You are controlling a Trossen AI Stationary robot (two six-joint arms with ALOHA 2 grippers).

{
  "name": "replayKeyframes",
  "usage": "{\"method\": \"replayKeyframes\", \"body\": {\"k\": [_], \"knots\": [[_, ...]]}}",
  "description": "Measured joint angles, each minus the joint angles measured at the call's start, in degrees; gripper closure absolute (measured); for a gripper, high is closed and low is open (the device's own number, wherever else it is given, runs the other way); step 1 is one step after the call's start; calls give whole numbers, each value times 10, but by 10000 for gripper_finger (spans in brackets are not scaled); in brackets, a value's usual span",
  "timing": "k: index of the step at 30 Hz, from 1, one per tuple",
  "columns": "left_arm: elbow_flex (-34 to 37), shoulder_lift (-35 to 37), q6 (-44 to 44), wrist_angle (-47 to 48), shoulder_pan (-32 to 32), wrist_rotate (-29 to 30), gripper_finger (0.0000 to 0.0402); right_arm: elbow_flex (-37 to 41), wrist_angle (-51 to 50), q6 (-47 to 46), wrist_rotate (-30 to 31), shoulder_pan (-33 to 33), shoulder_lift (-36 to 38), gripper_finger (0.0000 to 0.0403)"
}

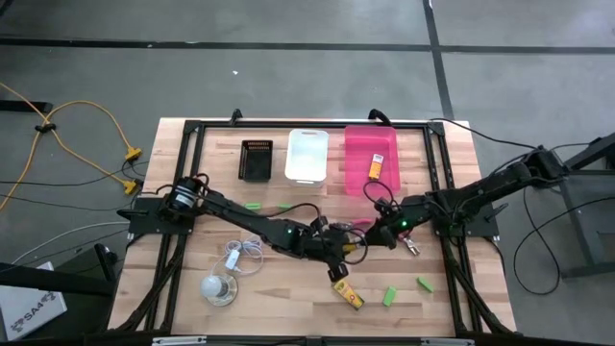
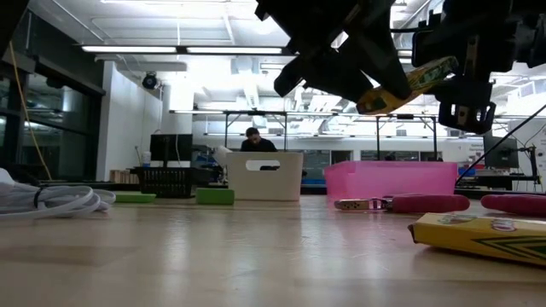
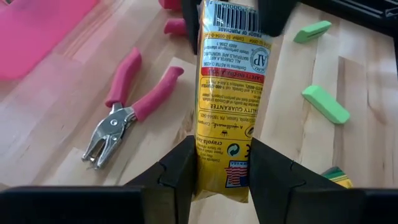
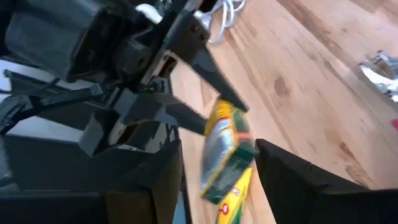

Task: Pick & Place School Supplies
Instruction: Put the top crayon box into the pink bin

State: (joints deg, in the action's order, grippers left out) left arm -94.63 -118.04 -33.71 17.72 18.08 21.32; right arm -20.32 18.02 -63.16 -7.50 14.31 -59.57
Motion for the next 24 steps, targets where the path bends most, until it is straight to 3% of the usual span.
{"method": "replayKeyframes", "body": {"k": [5, 24], "knots": [[0, 0, 9, 0, -1, 0, 281, 0, 4, -1, -8, -2, 0, 217], [-1, 0, 9, -3, -1, 0, 281, 0, 5, 3, -14, -2, 0, 310]]}}
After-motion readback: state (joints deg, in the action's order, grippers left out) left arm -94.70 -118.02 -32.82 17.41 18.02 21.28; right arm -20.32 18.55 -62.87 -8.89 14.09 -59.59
